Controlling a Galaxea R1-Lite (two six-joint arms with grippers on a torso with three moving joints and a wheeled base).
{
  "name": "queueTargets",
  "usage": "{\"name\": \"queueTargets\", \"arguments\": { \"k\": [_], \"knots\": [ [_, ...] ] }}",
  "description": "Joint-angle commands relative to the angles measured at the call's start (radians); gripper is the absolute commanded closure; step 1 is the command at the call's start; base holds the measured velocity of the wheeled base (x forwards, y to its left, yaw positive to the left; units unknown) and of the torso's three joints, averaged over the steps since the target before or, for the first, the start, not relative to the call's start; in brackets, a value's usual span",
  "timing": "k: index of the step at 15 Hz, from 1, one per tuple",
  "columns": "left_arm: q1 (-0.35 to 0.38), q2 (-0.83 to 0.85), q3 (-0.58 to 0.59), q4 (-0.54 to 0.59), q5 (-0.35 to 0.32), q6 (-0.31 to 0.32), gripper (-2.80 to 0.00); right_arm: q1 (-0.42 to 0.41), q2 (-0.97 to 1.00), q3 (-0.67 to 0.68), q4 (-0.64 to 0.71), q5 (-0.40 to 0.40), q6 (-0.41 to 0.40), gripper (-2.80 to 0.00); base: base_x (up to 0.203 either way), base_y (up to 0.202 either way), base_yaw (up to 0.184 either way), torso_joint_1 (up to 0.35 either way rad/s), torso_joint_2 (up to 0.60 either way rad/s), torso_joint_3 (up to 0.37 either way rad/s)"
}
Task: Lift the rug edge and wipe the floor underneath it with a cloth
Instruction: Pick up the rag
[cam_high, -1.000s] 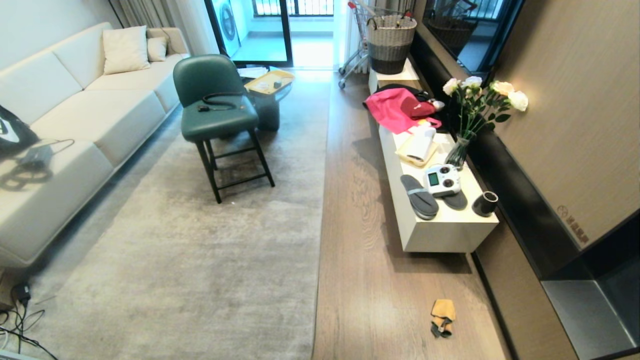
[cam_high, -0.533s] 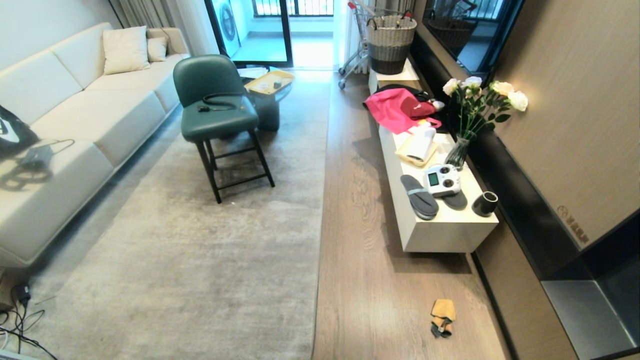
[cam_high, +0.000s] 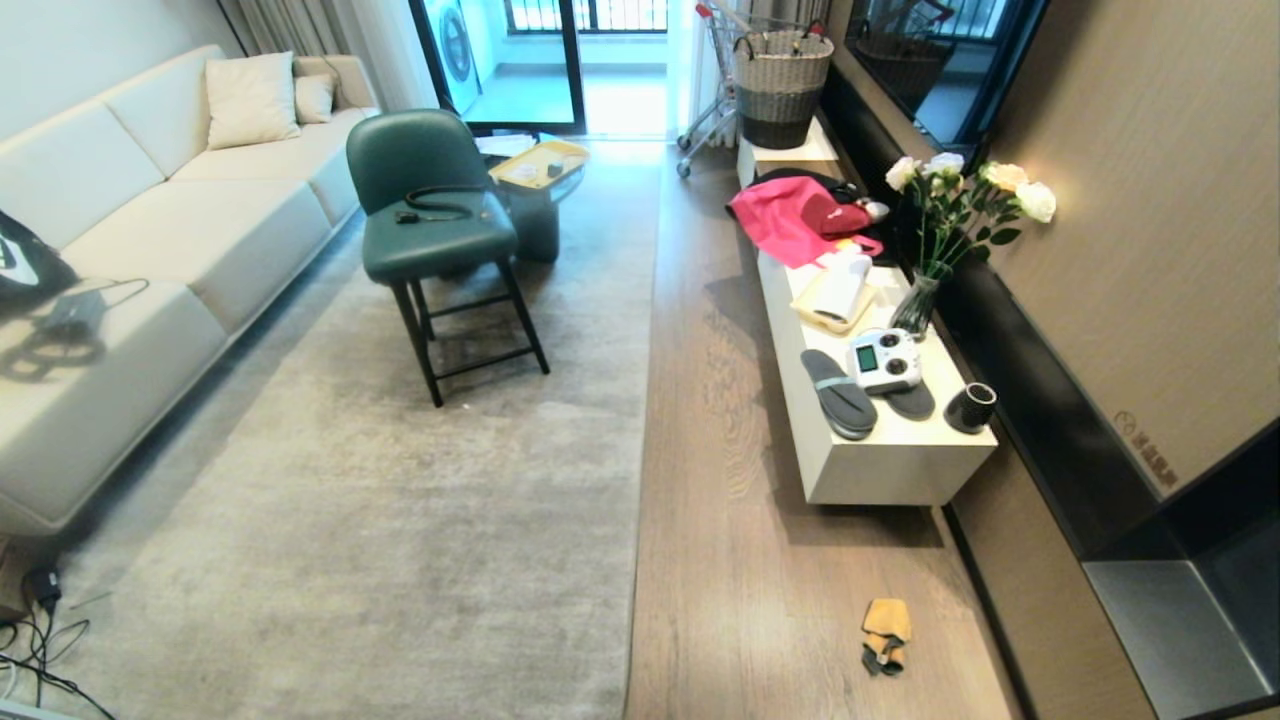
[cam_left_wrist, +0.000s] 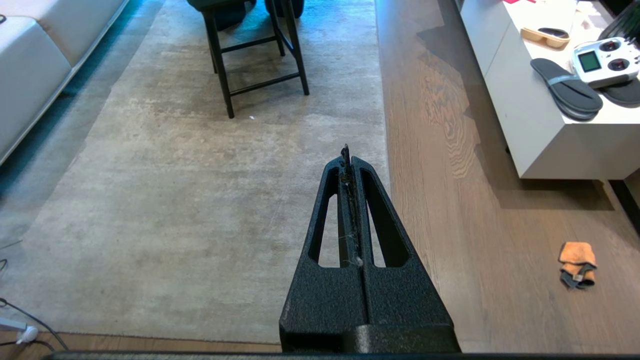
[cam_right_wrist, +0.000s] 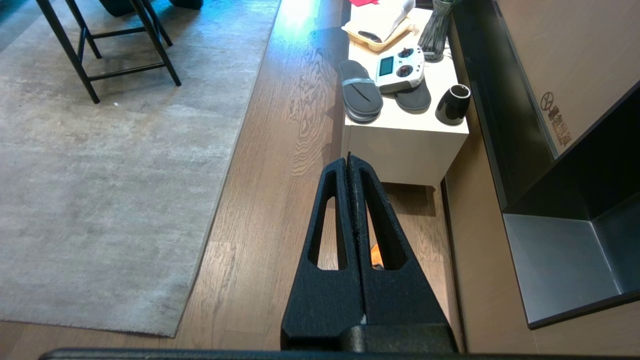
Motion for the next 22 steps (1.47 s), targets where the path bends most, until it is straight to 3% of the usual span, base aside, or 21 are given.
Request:
{"name": "queueTargets", "arguments": {
  "k": [1,22],
  "knots": [
    [0.0,0.0,0.0,0.0,0.0,0.0,0.0,0.0,0.001,0.0,0.0,0.0,-0.001,0.0,0.0,0.0,0.0,0.0,0.0,0.0],
    [0.0,0.0,0.0,0.0,0.0,0.0,0.0,0.001,0.001,0.0,-0.002,0.0,0.0,0.0,0.0,0.0,0.0,-0.021,0.05,0.028]
  ]
}}
